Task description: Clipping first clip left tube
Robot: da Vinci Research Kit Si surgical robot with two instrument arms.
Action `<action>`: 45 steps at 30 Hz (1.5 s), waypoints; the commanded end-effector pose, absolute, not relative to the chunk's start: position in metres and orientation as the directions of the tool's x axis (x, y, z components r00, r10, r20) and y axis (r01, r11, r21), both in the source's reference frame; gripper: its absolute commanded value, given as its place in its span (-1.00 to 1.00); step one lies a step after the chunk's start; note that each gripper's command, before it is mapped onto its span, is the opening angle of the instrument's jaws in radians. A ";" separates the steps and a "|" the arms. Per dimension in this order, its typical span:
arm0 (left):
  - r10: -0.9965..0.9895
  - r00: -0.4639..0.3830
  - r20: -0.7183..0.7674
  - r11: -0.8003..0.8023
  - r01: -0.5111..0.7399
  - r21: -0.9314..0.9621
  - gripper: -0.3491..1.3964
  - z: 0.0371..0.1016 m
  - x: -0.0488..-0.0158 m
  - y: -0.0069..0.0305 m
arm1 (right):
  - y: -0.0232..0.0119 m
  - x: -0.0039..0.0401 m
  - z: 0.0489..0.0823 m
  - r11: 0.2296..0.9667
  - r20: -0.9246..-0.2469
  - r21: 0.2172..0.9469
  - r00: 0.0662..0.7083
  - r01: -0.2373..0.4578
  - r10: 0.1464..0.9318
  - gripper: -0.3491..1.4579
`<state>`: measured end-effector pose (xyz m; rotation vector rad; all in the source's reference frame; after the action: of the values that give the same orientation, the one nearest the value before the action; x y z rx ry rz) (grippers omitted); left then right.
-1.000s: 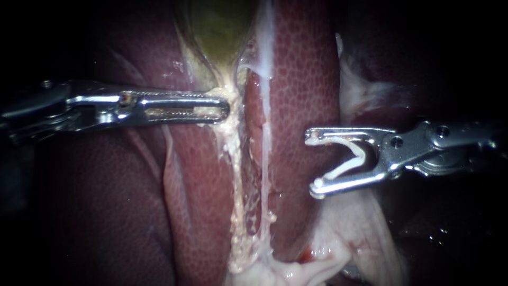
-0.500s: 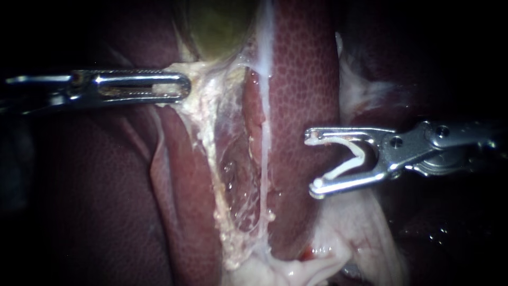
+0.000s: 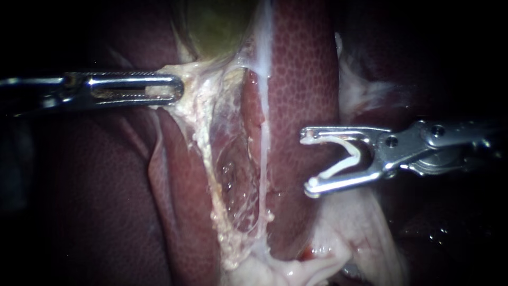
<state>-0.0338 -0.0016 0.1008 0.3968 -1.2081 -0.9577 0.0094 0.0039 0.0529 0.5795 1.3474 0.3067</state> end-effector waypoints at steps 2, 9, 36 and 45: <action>-0.794 0.043 0.606 0.568 0.409 0.715 -1.00 0.1009 -0.0339 -0.0017 | 0.0036 0.0101 0.0534 0.824 -0.825 0.554 0.211 0.116 0.525 0.05; -0.794 0.043 0.607 0.568 0.410 0.714 -1.00 0.1010 -0.0341 -0.0018 | 0.0020 0.0136 0.0569 0.830 -0.833 0.543 0.209 0.127 0.513 0.05; -0.792 0.042 0.608 0.569 0.412 0.712 -1.00 0.1012 -0.0343 -0.0021 | -0.0025 0.0215 0.0645 0.791 -0.803 0.589 0.227 0.163 0.551 0.05; -0.792 0.042 0.609 0.568 0.413 0.711 -1.00 0.1011 -0.0344 -0.0022 | -0.0030 0.0224 0.0649 0.779 -0.795 0.602 0.228 0.177 0.562 0.05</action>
<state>-0.0344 -0.0022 0.1011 0.3893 -1.2070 -0.9587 0.0225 -0.0031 0.0649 0.6738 1.3409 0.2948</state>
